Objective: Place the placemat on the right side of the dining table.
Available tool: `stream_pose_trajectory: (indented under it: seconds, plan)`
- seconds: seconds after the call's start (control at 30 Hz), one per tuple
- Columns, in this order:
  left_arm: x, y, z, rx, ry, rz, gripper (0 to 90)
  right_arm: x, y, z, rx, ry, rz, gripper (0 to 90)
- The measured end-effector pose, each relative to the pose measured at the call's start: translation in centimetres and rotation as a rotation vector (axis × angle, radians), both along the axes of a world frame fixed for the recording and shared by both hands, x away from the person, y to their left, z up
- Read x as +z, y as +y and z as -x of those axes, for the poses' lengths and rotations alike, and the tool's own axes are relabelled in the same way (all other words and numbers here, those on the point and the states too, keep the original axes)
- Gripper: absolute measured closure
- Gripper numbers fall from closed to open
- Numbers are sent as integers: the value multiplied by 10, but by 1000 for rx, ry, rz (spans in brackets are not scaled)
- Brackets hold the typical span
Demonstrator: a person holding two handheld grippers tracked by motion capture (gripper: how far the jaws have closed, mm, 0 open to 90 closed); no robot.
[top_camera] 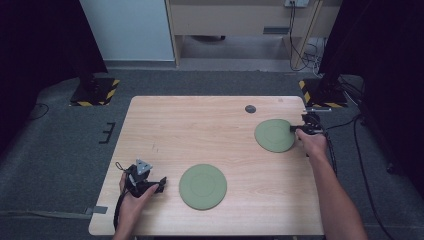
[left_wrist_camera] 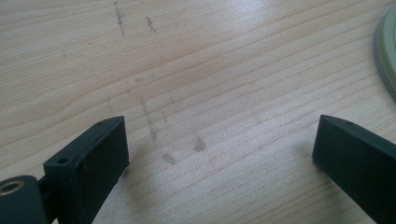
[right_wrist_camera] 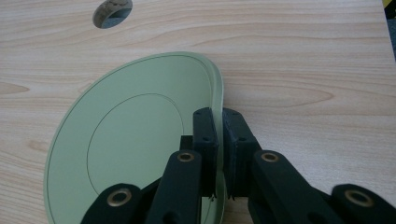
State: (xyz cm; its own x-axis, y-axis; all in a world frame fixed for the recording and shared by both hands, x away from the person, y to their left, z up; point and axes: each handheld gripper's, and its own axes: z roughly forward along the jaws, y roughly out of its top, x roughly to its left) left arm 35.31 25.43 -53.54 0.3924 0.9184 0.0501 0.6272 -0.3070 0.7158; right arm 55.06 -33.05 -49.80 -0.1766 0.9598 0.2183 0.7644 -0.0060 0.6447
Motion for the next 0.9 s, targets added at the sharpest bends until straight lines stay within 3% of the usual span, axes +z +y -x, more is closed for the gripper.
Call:
stream_pose_trajectory:
  seconds: [0.43,0.9]
  plan:
    - [0,0,0,1,1,2,31,-4,-2,-1,-14,14,24,815]
    - [-1,-2,-15,6,37,34,14,-18,-7,0,-34,1,19,746]
